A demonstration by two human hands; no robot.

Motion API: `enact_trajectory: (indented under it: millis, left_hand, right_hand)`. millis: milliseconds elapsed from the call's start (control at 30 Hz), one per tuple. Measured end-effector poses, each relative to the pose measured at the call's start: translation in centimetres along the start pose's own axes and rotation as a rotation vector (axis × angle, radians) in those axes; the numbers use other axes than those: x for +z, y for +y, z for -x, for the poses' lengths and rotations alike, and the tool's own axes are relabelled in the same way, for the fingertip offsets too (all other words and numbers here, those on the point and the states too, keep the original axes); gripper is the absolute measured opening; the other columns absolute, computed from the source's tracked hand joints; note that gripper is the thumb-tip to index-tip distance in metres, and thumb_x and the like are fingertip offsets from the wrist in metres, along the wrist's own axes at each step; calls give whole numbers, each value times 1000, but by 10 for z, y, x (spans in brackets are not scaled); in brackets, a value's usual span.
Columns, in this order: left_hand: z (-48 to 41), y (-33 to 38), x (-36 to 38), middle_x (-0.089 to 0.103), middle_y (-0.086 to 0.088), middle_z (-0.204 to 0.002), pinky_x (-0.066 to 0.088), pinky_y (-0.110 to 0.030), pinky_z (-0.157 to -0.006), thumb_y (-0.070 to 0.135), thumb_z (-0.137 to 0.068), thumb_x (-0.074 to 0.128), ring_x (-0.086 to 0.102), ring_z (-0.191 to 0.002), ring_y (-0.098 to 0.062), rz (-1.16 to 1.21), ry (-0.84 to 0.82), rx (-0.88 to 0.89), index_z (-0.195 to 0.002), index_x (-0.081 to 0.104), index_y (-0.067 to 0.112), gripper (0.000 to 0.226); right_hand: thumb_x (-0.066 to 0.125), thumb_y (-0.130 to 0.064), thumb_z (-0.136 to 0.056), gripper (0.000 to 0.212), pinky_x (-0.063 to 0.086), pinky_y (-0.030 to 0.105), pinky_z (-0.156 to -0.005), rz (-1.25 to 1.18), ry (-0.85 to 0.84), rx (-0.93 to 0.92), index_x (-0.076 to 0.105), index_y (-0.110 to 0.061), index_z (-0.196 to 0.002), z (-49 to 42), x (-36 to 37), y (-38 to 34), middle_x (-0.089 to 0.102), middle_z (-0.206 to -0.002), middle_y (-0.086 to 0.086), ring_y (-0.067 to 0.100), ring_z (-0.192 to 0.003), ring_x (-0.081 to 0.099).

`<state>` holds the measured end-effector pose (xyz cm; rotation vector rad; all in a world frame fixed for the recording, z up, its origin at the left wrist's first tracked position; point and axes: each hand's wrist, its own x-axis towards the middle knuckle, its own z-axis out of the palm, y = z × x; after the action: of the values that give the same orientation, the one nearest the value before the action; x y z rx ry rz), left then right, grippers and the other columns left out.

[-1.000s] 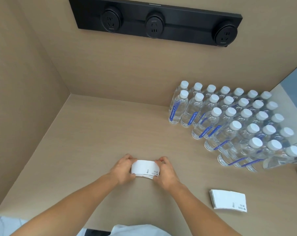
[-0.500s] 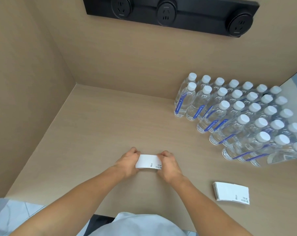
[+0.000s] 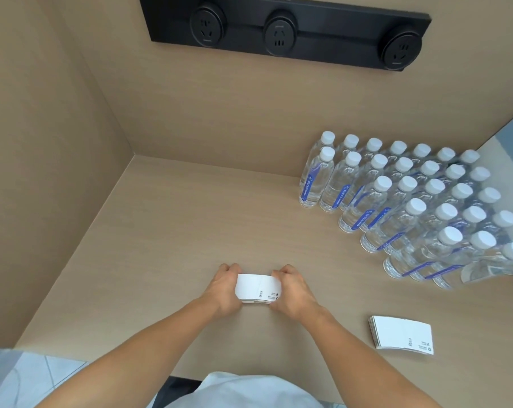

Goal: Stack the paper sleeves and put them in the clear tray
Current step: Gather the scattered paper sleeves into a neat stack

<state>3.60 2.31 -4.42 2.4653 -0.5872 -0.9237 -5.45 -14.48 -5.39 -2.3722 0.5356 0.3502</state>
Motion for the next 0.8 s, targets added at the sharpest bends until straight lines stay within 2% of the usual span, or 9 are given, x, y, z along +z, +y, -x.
enact_trajectory:
  millis: [167, 233, 300, 367, 433, 533, 633, 733, 800]
  left_hand:
    - [5, 1, -13, 46, -5, -114, 45, -25, -70, 3, -69, 75, 53, -90, -19, 144, -65, -69, -112, 46, 17, 53]
    - [7, 0, -18, 55, -13, -119, 54, -31, -74, -3, -69, 78, 60, -91, -21, 483, -142, -159, -118, 48, 11, 59]
    - [13, 2, -22, 64, -8, -116, 58, -38, -83, 13, -75, 83, 67, -96, -22, 892, -228, -256, -122, 53, 12, 56]
    - [16, 7, -22, 72, -7, -101, 58, -37, -79, 47, -82, 74, 71, -90, -24, 1097, -256, -369, -117, 61, 11, 52]
    - [14, 13, -18, 73, -11, -94, 60, -35, -68, 62, -85, 60, 73, -83, -28, 1219, -162, -497, -110, 63, 9, 59]
    - [10, 21, -7, 64, -12, -86, 54, -27, -44, 46, -93, 56, 66, -67, -27, 1243, 196, -611, -110, 57, 5, 45]
    - [10, 25, -2, 59, -13, -86, 45, -22, -35, 32, -93, 54, 58, -59, -26, 1165, 391, -617, -114, 55, 2, 37]
    - [13, 33, 0, 62, -16, -97, 43, -24, -36, 32, -91, 54, 58, -60, -28, 1128, 432, -599, -121, 54, 4, 41]
    - [16, 43, 4, 64, -17, -103, 42, -23, -36, 34, -91, 54, 59, -60, -27, 1080, 456, -579, -129, 51, 8, 46]
  right_hand:
    - [76, -13, -68, 44, 51, 26, -82, -93, -43, 2, 57, -15, -108, 5, -6, -2, 47, -113, -2, 20, -97, 56]
    - [76, -10, -68, 45, 51, 23, -78, -147, -38, 10, 56, -14, -108, 6, -9, -3, 48, -112, -1, 19, -94, 57]
    - [76, -9, -69, 48, 48, 15, -68, -190, -24, 8, 55, -10, -112, 7, -15, -7, 48, -108, -2, 16, -86, 54]
    - [75, -9, -71, 46, 46, 22, -67, -172, -5, -46, 56, -8, -113, 7, -19, -13, 47, -104, -1, 16, -84, 47]
    - [75, -8, -72, 42, 42, 27, -71, -176, 17, -97, 57, -5, -110, 8, -21, -21, 45, -101, 1, 17, -83, 44]
    - [73, 0, -68, 37, 42, 18, -67, -246, 38, -121, 61, -2, -103, 14, -19, -35, 45, -105, 4, 16, -81, 47]
    - [72, 1, -67, 52, 42, 14, -68, -314, 24, -57, 58, -9, -116, 20, -18, -44, 45, -115, 6, 15, -89, 50]
    - [76, -10, -70, 69, 54, 21, -70, -713, -106, 67, 47, -25, -131, 29, -20, -48, 55, -113, 2, 14, -90, 62]
    - [78, -31, -76, 58, 62, 30, -68, -958, -45, 247, 48, -29, -125, 34, -18, -54, 60, -109, 2, 17, -88, 70]
